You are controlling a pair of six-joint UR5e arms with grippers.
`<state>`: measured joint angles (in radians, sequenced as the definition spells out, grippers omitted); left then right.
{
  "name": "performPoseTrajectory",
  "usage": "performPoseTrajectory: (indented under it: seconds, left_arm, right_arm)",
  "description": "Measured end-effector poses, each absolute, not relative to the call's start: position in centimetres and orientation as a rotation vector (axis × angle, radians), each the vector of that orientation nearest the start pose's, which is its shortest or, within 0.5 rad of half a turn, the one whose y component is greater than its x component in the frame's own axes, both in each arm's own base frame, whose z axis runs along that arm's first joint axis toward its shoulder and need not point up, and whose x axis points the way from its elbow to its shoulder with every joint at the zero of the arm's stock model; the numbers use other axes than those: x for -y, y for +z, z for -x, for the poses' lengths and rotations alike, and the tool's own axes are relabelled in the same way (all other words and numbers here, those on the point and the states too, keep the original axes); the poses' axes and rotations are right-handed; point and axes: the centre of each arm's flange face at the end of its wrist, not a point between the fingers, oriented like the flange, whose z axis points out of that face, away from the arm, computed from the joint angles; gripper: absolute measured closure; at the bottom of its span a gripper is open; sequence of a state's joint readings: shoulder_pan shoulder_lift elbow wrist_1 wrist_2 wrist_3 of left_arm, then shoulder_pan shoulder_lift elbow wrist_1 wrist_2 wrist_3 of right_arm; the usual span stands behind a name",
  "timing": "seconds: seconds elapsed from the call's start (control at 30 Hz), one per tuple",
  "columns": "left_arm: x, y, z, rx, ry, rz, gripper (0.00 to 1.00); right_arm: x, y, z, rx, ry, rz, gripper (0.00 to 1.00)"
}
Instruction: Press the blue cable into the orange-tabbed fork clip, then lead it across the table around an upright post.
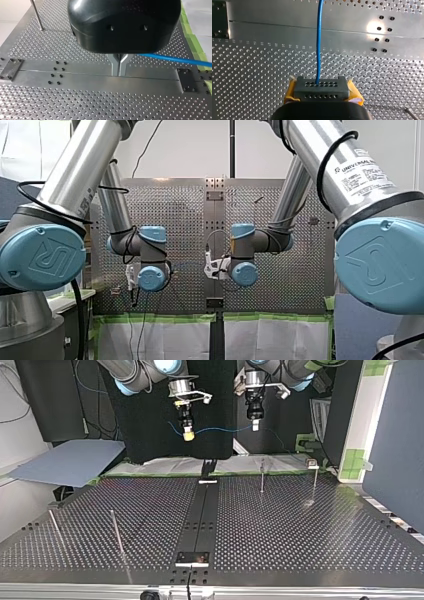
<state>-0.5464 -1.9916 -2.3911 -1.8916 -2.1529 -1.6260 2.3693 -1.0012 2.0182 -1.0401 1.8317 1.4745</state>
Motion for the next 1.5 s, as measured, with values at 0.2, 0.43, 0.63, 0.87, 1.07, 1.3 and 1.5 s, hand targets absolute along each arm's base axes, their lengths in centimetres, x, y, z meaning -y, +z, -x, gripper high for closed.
performPoseTrajectory:
  seconds: [0.2, 0.43, 0.63, 0.87, 1.07, 1.3, 1.5]
  left_arm:
    - [26.7, 8.0, -28.8, -1.561, -0.019, 0.075, 1.00]
    - [26.7, 8.0, -28.7, -1.561, -0.018, 0.074, 1.00]
    - [26.7, 8.0, -28.7, -1.562, -0.018, 0.074, 1.00]
    - [26.7, 8.0, -28.7, -1.562, -0.018, 0.074, 1.00]
    - [26.7, 8.0, -28.7, -1.562, -0.018, 0.074, 1.00]
    - [26.9, 6.1, -26.9, -1.631, 0.023, 0.038, 1.00]
    - [26.6, 5.1, -25.7, -1.680, 0.080, 0.030, 1.00]
  right_arm:
    - [29.6, 8.9, -45.8, 0.810, 1.545, -1.590, 1.00]
    - [29.6, 9.0, -45.8, 0.810, 1.546, -1.589, 1.00]
    - [29.6, 9.0, -45.8, 0.810, 1.546, -1.588, 1.00]
    - [29.6, 9.0, -45.8, 0.810, 1.546, -1.588, 1.00]
    - [29.6, 9.0, -45.8, 0.810, 1.546, -1.588, 1.00]
    - [29.2, 7.5, -46.4, 0.819, 1.488, -1.626, 1.00]
    - [28.6, 4.3, -45.6, 0.856, 1.378, -1.700, 1.00]
